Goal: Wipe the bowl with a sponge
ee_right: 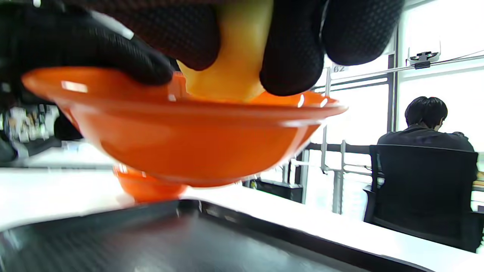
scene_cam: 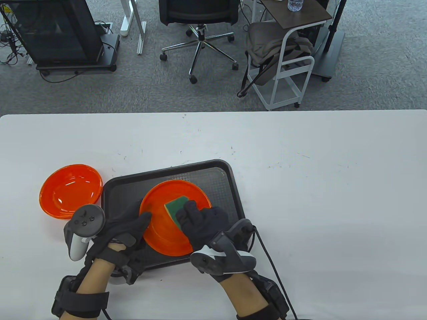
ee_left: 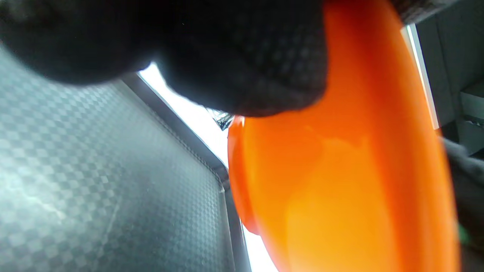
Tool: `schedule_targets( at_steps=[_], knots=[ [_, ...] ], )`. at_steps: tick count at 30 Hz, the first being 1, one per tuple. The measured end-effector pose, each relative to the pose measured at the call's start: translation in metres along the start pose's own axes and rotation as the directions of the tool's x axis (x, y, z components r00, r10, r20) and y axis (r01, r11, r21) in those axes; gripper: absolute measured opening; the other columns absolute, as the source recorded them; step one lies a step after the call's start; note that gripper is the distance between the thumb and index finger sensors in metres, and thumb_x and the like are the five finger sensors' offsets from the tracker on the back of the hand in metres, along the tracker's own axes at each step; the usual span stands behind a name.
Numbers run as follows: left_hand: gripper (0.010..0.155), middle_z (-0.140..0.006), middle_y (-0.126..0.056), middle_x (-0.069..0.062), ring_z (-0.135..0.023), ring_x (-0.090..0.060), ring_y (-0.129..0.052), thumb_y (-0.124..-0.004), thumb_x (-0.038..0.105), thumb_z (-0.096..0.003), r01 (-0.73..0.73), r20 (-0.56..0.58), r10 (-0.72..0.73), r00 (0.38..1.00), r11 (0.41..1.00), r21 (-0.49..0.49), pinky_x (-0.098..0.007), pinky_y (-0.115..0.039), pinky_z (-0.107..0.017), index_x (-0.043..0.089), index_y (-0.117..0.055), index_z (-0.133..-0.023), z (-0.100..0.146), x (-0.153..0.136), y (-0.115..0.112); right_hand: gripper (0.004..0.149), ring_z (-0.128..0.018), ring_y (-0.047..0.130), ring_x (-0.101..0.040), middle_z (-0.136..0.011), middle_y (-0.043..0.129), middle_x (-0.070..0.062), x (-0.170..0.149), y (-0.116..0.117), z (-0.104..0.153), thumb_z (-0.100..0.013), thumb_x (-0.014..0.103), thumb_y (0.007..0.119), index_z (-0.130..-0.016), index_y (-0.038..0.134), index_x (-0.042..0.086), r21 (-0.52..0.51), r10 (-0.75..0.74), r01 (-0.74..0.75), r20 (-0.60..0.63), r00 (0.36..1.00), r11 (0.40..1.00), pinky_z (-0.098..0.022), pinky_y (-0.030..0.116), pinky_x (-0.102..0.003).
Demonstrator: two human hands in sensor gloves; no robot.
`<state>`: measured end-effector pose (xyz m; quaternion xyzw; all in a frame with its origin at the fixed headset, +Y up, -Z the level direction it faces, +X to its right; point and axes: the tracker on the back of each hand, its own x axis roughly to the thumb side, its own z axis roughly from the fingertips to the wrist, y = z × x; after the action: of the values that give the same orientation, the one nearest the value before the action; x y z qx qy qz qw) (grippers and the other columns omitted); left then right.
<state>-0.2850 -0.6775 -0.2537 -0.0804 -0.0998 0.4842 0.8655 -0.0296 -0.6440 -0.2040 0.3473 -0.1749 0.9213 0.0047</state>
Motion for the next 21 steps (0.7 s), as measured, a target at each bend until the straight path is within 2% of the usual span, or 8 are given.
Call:
schedule_targets(
  at_steps=[4, 10, 12, 17, 21],
  knots=[
    [0.061, -0.045, -0.097, -0.009, -0.011, -0.010, -0.103, -0.073, 0.047, -0.0537, 0.009, 0.016, -0.009, 1.000, 0.999, -0.036, -0.029, -0.093, -0.010, 0.010, -0.064, -0.101, -0.001, 0.003, -0.006, 0.049, -0.072, 0.088, -0.032, -0.105, 0.071, -0.019, 0.006, 0.007, -0.007, -0.059, 0.030, 0.078, -0.101, 0.058, 0.016, 0.110, 0.123, -0.122, -0.006, 0.992, 0.986, -0.056, 0.072, -0.058],
    [0.061, -0.045, -0.097, -0.009, -0.011, -0.010, -0.103, -0.074, 0.047, -0.0536, 0.046, 0.021, -0.045, 0.999, 0.998, -0.039, -0.029, -0.093, -0.010, 0.009, -0.064, -0.101, 0.000, 0.005, -0.009, 0.049, -0.073, 0.088, -0.032, -0.105, 0.070, -0.019, 0.010, 0.014, -0.011, -0.060, 0.030, 0.077, -0.102, 0.057, 0.016, 0.120, 0.091, -0.092, 0.018, 0.996, 0.989, -0.057, 0.071, -0.058],
    [0.062, -0.045, -0.097, -0.009, -0.011, -0.010, -0.103, -0.074, 0.047, -0.0537, 0.051, 0.019, -0.050, 0.999, 0.998, -0.038, -0.029, -0.093, -0.010, 0.009, -0.064, -0.101, 0.000, 0.005, -0.009, 0.049, -0.073, 0.087, -0.032, -0.106, 0.069, -0.019, 0.012, 0.016, -0.013, -0.060, 0.030, 0.077, -0.102, 0.056, 0.016, 0.120, 0.047, -0.052, 0.044, 0.998, 0.991, -0.057, 0.071, -0.058],
    [0.061, -0.044, -0.097, -0.009, -0.010, -0.010, -0.103, -0.074, 0.047, -0.0536, 0.069, 0.011, -0.069, 0.998, 0.998, -0.012, -0.029, -0.093, -0.010, 0.009, -0.065, -0.101, 0.000, 0.004, -0.006, 0.048, -0.074, 0.087, -0.033, -0.106, 0.069, -0.019, 0.015, 0.019, -0.013, -0.060, 0.029, 0.076, -0.102, 0.057, 0.017, 0.153, -0.176, 0.160, 0.100, 0.979, 0.975, -0.057, 0.070, -0.059],
    [0.061, -0.043, -0.098, -0.009, -0.009, -0.009, -0.102, -0.074, 0.047, -0.0534, 0.078, 0.002, -0.078, 0.997, 0.997, 0.016, -0.029, -0.092, -0.009, 0.009, -0.066, -0.100, 0.000, 0.003, -0.001, 0.047, -0.074, 0.086, -0.034, -0.106, 0.069, -0.019, 0.019, 0.016, -0.014, -0.060, 0.029, 0.076, -0.102, 0.058, 0.018, 0.244, -0.217, 0.186, 0.108, 0.970, 0.952, -0.057, 0.069, -0.060]
  ],
)
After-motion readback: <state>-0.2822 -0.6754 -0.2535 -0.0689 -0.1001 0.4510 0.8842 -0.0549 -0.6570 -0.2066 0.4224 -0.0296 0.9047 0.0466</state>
